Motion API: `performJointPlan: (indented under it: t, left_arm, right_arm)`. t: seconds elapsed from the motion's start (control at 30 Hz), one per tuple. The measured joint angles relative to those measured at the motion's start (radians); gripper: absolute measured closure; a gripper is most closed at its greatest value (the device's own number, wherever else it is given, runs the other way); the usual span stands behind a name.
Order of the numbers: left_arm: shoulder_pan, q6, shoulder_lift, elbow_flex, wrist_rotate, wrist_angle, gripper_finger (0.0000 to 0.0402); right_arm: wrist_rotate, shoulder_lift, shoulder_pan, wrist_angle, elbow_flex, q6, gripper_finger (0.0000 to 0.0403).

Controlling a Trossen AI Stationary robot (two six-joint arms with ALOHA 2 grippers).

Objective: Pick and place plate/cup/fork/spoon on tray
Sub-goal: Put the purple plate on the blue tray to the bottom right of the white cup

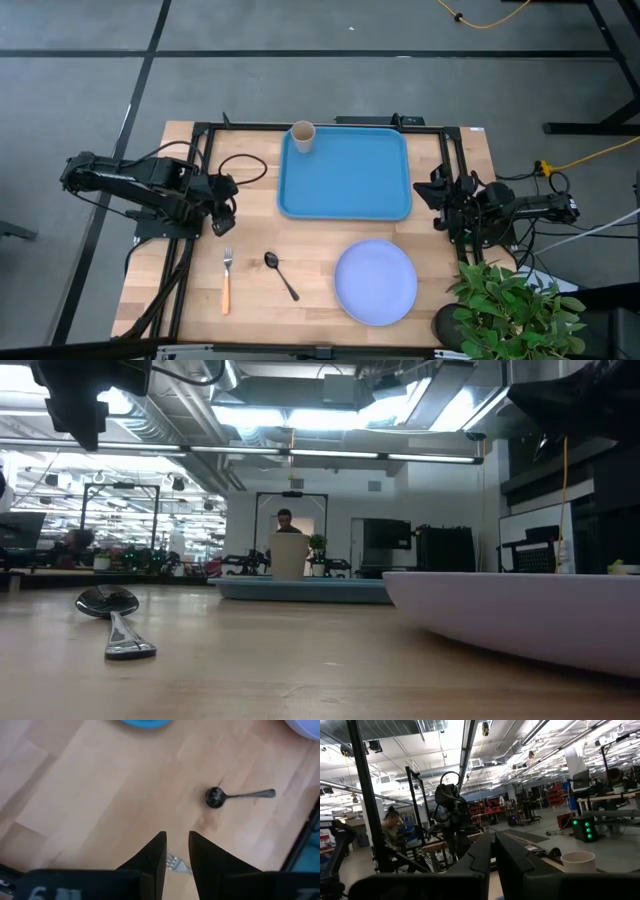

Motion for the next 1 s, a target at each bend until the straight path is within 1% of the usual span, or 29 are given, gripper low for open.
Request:
performJointPlan:
  t: [0.27, 0.4, 0.5, 0.57, 0.7, 0.8, 0.9, 1.0]
  left_arm:
    - [0.000, -0.002, 0.000, 0.000, -0.055, 0.000, 0.0327]
    - [0.000, -0.057, 0.002, 0.000, -0.062, 0.002, 0.0327]
    - [0.000, -0.103, 0.002, 0.000, -0.085, 0.004, 0.0327]
    - [0.000, -0.104, 0.002, 0.000, -0.111, 0.004, 0.0327]
    - [0.000, -0.100, 0.002, 0.000, -0.161, 0.004, 0.0327]
    - [0.000, -0.105, 0.002, 0.000, -0.168, 0.004, 0.0327]
    - [0.000, -0.105, 0.002, 0.000, -0.152, 0.004, 0.0327]
    - [0.001, -0.105, 0.002, 0.000, -0.173, 0.004, 0.0327]
  right_arm:
    - [0.000, 0.000, 0.000, 0.000, 0.000, 0.000, 0.0372]
    - [0.000, 0.000, 0.000, 0.000, 0.000, 0.005, 0.0372]
    - [0.000, 0.000, 0.000, 0.006, 0.000, 0.023, 0.0372]
    - [0.000, 0.000, 0.000, 0.010, 0.000, 0.027, 0.0372]
    - [0.001, 0.000, 0.000, 0.010, 0.000, -0.002, 0.0372]
    - [0.002, 0.000, 0.000, 0.019, 0.000, -0.028, 0.0372]
    - [0.019, 0.001, 0.000, 0.109, 0.000, -0.045, 0.0372]
    - [0.042, 0.001, 0.000, 0.260, 0.000, -0.126, 0.0372]
